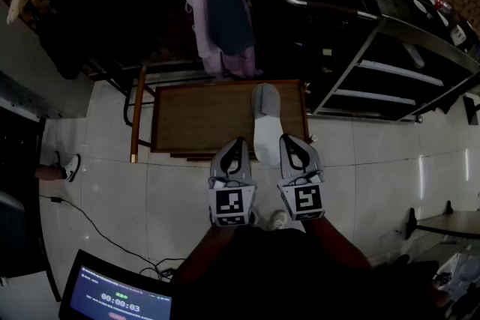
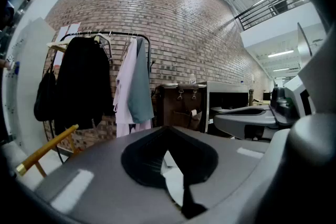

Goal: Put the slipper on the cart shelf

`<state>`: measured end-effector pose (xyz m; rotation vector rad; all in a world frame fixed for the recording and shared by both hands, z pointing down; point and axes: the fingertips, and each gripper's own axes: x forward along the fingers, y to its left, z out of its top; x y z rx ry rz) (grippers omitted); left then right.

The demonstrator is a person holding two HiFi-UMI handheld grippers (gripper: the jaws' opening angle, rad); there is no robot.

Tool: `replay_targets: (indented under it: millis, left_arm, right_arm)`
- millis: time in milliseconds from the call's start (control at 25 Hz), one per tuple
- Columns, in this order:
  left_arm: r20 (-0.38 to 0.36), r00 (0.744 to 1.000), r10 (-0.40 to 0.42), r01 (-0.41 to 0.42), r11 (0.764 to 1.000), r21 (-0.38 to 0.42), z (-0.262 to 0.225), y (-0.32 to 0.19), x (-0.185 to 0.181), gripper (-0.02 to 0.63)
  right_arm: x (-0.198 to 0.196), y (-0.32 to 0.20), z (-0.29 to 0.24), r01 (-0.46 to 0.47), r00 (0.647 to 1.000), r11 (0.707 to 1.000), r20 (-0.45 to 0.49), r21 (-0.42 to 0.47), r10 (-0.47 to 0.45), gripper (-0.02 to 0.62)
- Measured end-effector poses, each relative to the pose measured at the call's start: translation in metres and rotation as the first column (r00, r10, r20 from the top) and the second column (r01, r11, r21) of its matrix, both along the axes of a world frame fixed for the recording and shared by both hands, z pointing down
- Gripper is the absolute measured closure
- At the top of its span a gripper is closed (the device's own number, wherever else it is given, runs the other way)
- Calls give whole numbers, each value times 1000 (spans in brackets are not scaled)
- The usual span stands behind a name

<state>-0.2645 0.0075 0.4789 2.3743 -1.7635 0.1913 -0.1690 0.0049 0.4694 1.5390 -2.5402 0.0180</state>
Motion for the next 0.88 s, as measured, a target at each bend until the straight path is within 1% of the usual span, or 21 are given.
replay_targets:
  millis: [160, 240, 280, 320, 400, 480, 560, 600, 640, 680, 720, 760, 800, 880]
  left_arm:
    - [-9, 1000, -8, 8, 999, -39, 17, 0, -8, 592]
    - [-13, 1000, -9, 8, 998, -56, 30, -7, -13, 593]
    - [-15, 1000, -9, 8, 998, -66, 37, -9, -15, 592]
    - [-17, 1000, -9, 8, 997, -78, 44, -10, -17, 593]
    - [-16, 1000, -10, 8, 995, -99, 56, -9, -20, 592]
    - [-9, 1000, -10, 9, 993, -116, 65, -7, -23, 592]
    - [-7, 1000, -7, 6, 992, -129, 71, -7, -25, 592]
    - [-9, 1000, -7, 5, 991, -135, 73, -7, -26, 592]
    - [-12, 1000, -6, 5, 990, -140, 74, -7, -27, 592]
    - [-13, 1000, -6, 4, 990, -143, 76, -7, -28, 592]
    - [-13, 1000, -4, 2, 989, -146, 77, -8, -29, 592]
    - [-12, 1000, -3, 1, 989, -148, 79, -8, -30, 592]
    - [-10, 1000, -1, 0, 988, -152, 80, -8, -31, 592]
    - [-9, 1000, -3, 2, 987, -159, 83, -8, -34, 592]
  right_arm:
    - [3, -2, 25, -31, 1000, 996, 3, -82, 31, 595]
    - [2, -8, 47, -43, 999, 989, 2, -143, 43, 594]
    - [2, -9, 60, -48, 999, 981, 5, -186, 49, 589]
    - [2, -9, 75, -53, 998, 971, 13, -234, 58, 558]
    - [6, -6, 103, -67, 995, 938, 48, -339, 88, 514]
    - [14, -1, 133, -86, 983, 886, 108, -456, 151, 486]
    - [24, 3, 161, -93, 954, 812, 183, -576, 239, 471]
    - [28, 5, 174, -89, 932, 770, 221, -632, 289, 448]
    - [32, 7, 186, -79, 906, 728, 256, -681, 338, 422]
    - [35, 9, 198, -62, 876, 687, 290, -724, 385, 414]
    - [35, 12, 209, -35, 845, 650, 326, -759, 425, 411]
    - [35, 14, 219, -2, 812, 619, 360, -786, 460, 391]
    - [33, 15, 227, 30, 780, 592, 389, -805, 490, 376]
    - [31, 16, 239, 76, 724, 551, 426, -831, 542, 356]
